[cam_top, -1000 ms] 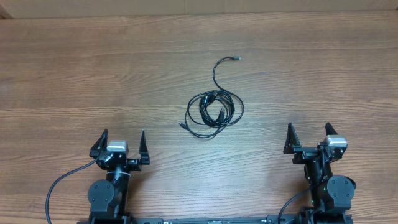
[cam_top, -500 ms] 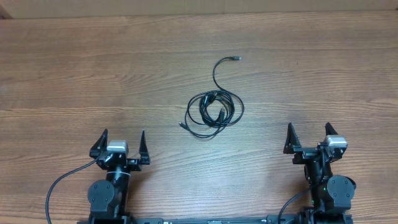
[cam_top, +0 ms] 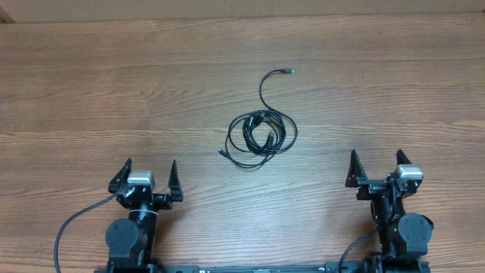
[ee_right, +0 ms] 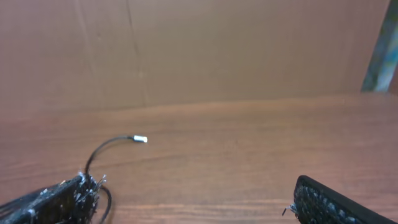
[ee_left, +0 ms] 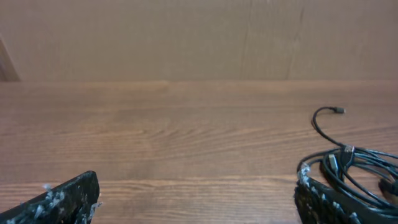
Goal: Untangle cables
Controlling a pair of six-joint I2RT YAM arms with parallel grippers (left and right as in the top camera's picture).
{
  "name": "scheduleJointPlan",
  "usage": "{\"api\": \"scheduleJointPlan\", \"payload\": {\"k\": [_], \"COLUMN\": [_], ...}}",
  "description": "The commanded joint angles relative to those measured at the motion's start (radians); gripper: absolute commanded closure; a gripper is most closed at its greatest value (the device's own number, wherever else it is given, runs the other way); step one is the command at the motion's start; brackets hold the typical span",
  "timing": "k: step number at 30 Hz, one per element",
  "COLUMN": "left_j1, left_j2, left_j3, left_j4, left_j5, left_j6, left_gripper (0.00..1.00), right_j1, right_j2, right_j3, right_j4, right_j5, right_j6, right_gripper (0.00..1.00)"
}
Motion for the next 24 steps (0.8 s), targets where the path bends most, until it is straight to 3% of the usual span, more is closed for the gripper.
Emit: {"api": "scheduleJointPlan", "payload": {"k": [1, 9, 15, 19, 24], "left_j1": [-0.005, -0.005, -0.005, -0.005, -0.005], "left_j2": [0.009, 0.211, 0.512, 0.697, 0.903], "left_j3": [0.074, 0.222, 0.436, 0.628, 0.888], "left_j4": [-0.022, -0.065, -0.203, -0.345, -0.644], "left_j5": [-0.001, -0.002, 0.074, 0.097, 0.098], "left_j6": [-0.013, -0.029, -0.033, -0.103, -0.145], "left_gripper": [0.0, 0.01, 0.0, 0.0, 0.0], "right_j1": [-0.006, -0.005, -0.005, -0.005, -0.005], "right_j2": [0.041, 0.293, 0.582, 0.766, 0.958], "right_j3": [0.062, 0.218, 0.452, 0.621, 0.828], "right_j4": [-0.016, -0.08, -0.259, -0.397, -0.603], "right_j5": [0.056, 0.037, -0.02, -0.075, -0.078], "right_j6": [0.034, 0.082, 0.127, 0.126, 0.126], "right_gripper": [0.0, 0.0, 0.0, 0.0, 0.0]}}
